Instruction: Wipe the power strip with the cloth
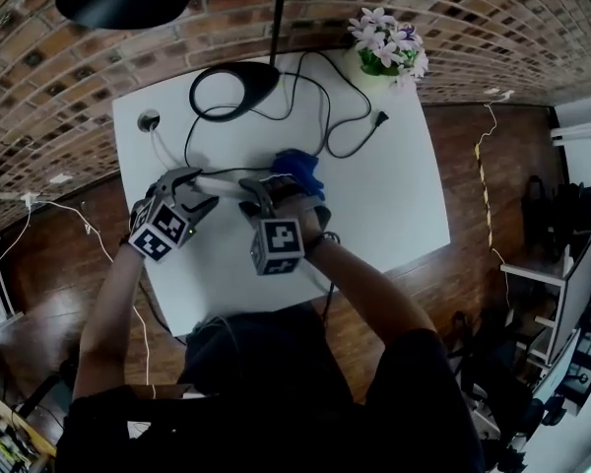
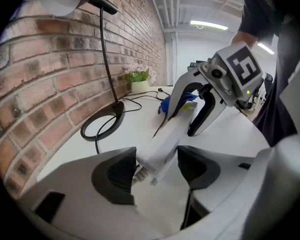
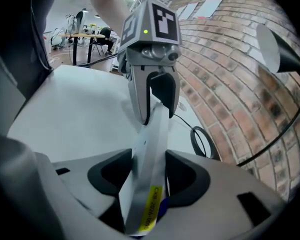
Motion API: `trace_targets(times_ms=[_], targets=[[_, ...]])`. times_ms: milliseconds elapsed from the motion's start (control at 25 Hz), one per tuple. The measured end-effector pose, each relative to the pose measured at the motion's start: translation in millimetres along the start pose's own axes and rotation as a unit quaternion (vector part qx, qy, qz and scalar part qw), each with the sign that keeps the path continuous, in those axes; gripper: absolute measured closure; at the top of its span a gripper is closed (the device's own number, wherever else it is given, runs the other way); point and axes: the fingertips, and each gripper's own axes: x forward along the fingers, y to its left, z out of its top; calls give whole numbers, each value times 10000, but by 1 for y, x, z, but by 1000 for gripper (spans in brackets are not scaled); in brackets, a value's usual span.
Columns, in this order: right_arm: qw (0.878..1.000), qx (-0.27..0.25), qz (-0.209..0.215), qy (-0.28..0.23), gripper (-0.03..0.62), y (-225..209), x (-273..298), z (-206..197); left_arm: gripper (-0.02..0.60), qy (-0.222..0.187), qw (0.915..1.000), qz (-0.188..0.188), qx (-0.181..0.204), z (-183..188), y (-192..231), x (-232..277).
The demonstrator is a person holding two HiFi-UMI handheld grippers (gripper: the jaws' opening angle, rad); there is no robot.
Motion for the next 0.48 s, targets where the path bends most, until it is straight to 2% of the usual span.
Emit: trace_targets(times_ms=[160, 280, 360, 400, 480], targets=[[9999, 73, -72, -45, 373, 1, 1, -2, 311, -38, 9997, 102, 220, -1, -1, 1], [9993, 318, 174, -24, 368, 10, 3, -10, 314, 51, 9993, 49, 363, -2, -3, 2], [9936, 1055, 209, -344, 368, 1, -12, -6, 316, 86, 9993, 41, 356, -2, -4, 3], [9861, 1556, 87, -567, 368, -9, -25, -6, 318, 87, 9994, 49, 342, -2, -4, 3], [9606, 2638, -340, -810, 367, -35, -54, -22, 318, 93, 9994, 58, 323, -2, -4, 3]])
